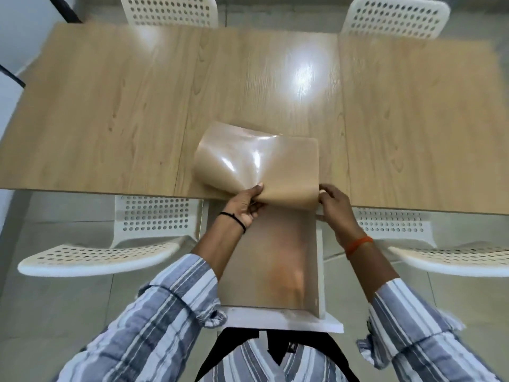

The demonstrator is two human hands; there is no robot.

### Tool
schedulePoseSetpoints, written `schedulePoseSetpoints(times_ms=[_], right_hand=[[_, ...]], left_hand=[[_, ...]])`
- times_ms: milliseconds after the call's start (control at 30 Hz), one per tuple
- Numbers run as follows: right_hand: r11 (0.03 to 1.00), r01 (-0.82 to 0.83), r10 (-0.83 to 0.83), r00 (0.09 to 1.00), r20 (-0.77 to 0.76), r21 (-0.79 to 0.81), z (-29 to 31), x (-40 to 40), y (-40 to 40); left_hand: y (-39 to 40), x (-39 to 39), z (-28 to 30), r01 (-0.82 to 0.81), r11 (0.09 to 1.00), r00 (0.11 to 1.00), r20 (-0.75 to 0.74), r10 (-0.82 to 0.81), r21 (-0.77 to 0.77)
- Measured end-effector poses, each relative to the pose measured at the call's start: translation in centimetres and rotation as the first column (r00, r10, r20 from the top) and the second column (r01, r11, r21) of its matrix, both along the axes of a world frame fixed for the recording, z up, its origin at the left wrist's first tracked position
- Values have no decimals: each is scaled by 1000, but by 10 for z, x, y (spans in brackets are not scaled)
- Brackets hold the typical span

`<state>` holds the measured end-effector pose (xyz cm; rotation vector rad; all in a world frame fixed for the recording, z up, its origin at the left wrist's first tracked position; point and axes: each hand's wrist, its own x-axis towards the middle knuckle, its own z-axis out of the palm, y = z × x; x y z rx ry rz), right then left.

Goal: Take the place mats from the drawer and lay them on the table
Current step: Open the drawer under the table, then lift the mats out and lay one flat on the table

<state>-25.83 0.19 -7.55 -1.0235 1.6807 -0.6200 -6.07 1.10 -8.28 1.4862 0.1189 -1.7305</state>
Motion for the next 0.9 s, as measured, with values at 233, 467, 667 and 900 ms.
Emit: schedulePoseSetpoints(times_ms=[233, 467, 667, 900], right_hand=[[979, 120, -152, 968, 202, 162, -1, -19, -24], [993, 49, -77, 959, 271, 107, -7, -22, -47], [986, 144, -164, 929, 332, 82, -9, -18, -51], [969, 248, -235, 907, 349, 8, -20, -21, -55]], left_hand=[[-19, -19, -8, 219, 975, 967, 125, -223, 42], [-27, 46, 6, 407, 890, 739, 499, -453, 206], [-38, 101, 6, 107, 993, 831, 554, -61, -51], [-44, 122, 4, -79, 994, 980, 176, 92, -76]])
